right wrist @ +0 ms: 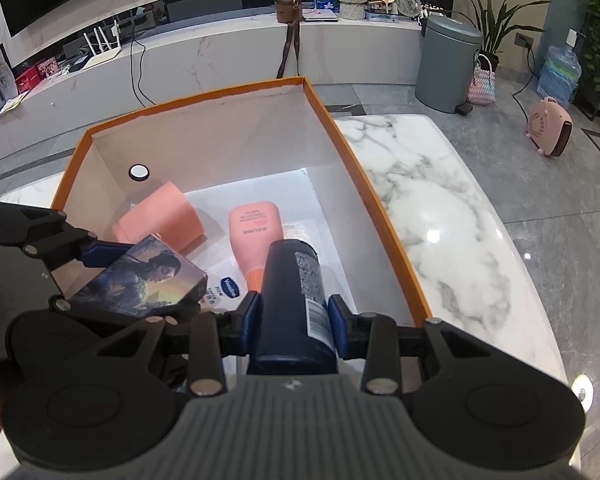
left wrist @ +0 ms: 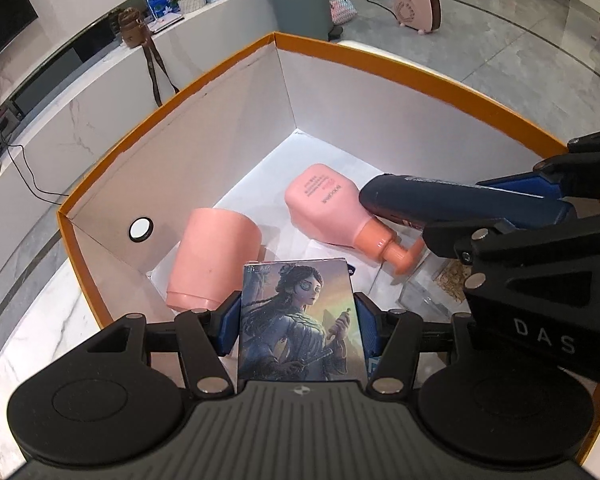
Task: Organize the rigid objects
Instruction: 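Lower the book box with the left tool while the right tool lowers the spray can, then open both, then withdraw both tools from the box toward the plaid pouch and yellow tape measure, then grasp the plaid pouch with the left tool while the right tool grasps the yellow tape measure, then lift the plaid pouch and tape measure and carry both over the orange box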
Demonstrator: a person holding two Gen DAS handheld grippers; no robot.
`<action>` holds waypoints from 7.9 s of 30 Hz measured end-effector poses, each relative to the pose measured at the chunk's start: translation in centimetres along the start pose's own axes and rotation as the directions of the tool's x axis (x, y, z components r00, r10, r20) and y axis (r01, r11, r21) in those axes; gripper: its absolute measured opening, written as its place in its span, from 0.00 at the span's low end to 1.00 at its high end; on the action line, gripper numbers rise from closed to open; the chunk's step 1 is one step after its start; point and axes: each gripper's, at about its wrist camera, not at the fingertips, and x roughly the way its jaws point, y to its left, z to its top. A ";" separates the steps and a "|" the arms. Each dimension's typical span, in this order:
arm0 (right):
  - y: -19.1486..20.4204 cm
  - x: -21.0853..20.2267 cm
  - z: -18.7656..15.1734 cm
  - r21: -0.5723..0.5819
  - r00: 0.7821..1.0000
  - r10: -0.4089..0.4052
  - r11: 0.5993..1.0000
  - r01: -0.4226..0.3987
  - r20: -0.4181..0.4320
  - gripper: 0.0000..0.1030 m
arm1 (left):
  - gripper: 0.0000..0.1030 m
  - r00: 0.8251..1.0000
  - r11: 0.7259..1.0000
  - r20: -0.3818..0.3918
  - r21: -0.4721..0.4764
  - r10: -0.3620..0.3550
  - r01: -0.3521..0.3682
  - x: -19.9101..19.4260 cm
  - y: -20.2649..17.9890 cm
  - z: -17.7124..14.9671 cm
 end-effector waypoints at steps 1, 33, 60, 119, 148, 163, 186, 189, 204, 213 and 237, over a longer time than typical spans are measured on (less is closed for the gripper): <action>0.0 0.1 0.0 0.001 1.000 0.001 1.000 -0.001 0.000 0.37 | 0.64 1.000 1.000 -0.003 0.001 0.003 -0.003 0.0 0.0 0.0; -1.3 -1.9 0.4 0.071 0.998 0.025 0.997 -0.030 0.065 0.47 | 0.72 0.998 1.000 0.054 -0.007 0.006 -0.005 -3.2 -0.6 0.6; 3.6 -14.1 2.3 0.019 0.960 0.020 0.999 -0.026 0.280 0.48 | 0.76 0.967 0.998 0.248 -0.051 0.059 -0.048 -15.7 2.9 -0.1; 23.6 -6.5 -7.1 -0.308 0.972 0.229 0.930 -0.203 0.053 0.55 | 0.86 0.975 0.841 0.214 0.537 -0.066 -0.061 -3.2 17.6 -16.2; 23.6 0.1 -7.0 -0.300 0.984 0.169 0.937 -0.178 -0.059 0.72 | 0.86 0.949 0.727 0.045 0.654 -0.313 0.209 4.8 19.5 -10.9; 23.9 2.8 -7.1 -0.314 0.988 0.129 0.937 -0.151 -0.090 0.72 | 0.90 0.944 0.775 0.084 0.596 -0.320 0.210 4.6 19.3 -11.5; 23.8 2.9 -7.3 -0.333 0.983 0.144 0.926 -0.175 -0.117 0.56 | 0.76 0.976 0.759 0.151 0.651 -0.160 0.024 2.2 17.4 -14.0; 23.8 2.8 -7.4 -0.335 0.983 0.142 0.926 -0.173 -0.116 0.56 | 0.86 0.971 0.749 0.141 0.661 -0.196 0.055 2.7 18.0 -12.6; 23.5 2.9 -7.3 -0.334 0.981 0.154 0.924 -0.185 -0.117 0.56 | 0.97 0.928 0.828 -0.058 0.434 -0.368 0.355 6.0 22.2 -10.3; 23.5 2.9 -7.3 -0.337 0.982 0.152 0.924 -0.182 -0.115 0.56 | 0.70 0.957 0.915 0.058 0.315 -0.284 0.253 2.5 20.9 -14.1; 23.4 0.9 -6.0 -0.308 0.975 0.203 0.925 -0.221 -0.089 0.55 | 0.70 0.981 0.993 0.159 0.045 -0.114 0.109 -4.1 21.5 -17.1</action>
